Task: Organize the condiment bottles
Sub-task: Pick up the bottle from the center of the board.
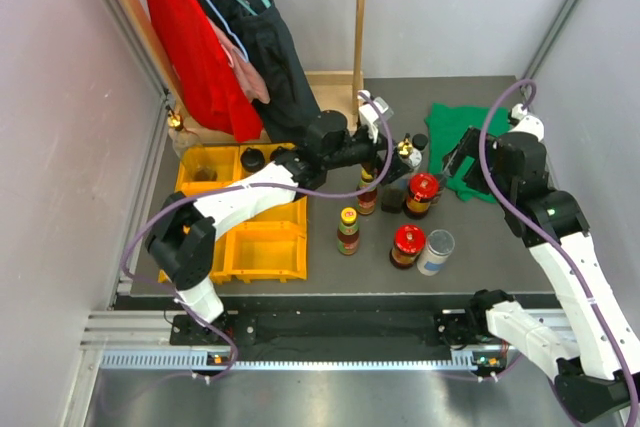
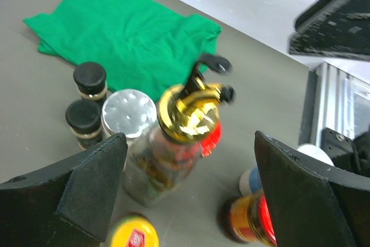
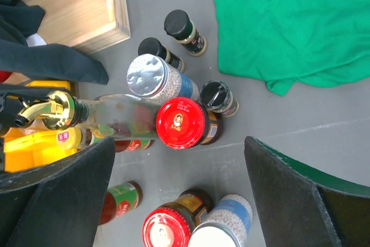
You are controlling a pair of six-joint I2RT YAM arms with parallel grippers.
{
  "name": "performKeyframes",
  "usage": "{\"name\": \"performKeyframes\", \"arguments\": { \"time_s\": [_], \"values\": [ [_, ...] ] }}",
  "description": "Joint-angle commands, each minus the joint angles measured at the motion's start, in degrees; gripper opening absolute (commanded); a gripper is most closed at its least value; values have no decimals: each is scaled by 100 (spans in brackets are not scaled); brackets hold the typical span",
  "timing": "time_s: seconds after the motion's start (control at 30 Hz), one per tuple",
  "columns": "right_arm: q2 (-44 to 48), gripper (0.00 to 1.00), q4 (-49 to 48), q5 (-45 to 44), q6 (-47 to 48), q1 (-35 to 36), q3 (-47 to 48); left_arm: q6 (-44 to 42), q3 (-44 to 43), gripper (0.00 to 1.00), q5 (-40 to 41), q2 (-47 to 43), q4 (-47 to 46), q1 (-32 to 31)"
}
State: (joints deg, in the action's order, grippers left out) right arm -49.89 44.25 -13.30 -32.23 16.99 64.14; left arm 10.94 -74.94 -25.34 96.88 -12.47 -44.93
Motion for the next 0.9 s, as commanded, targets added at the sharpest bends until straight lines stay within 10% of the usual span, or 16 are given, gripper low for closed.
{"name": "performKeyframes", "arguments": {
  "time_s": [0.0, 0.43, 0.7, 0.87],
  "values": [
    [41, 92, -259, -85, 111, -135, -59, -39, -434, 93, 205, 304, -554, -60],
    [23, 92, -268, -24, 155, -258, -112, 207, -654, 63, 487, 753, -862, -104],
    [49, 92, -259, 3, 147, -267, -138, 137, -575, 12, 592, 578, -862, -174],
    [67, 92, -250, 12, 120, -276, -147, 84, -531, 0, 750, 525, -862, -227]
  ]
}}
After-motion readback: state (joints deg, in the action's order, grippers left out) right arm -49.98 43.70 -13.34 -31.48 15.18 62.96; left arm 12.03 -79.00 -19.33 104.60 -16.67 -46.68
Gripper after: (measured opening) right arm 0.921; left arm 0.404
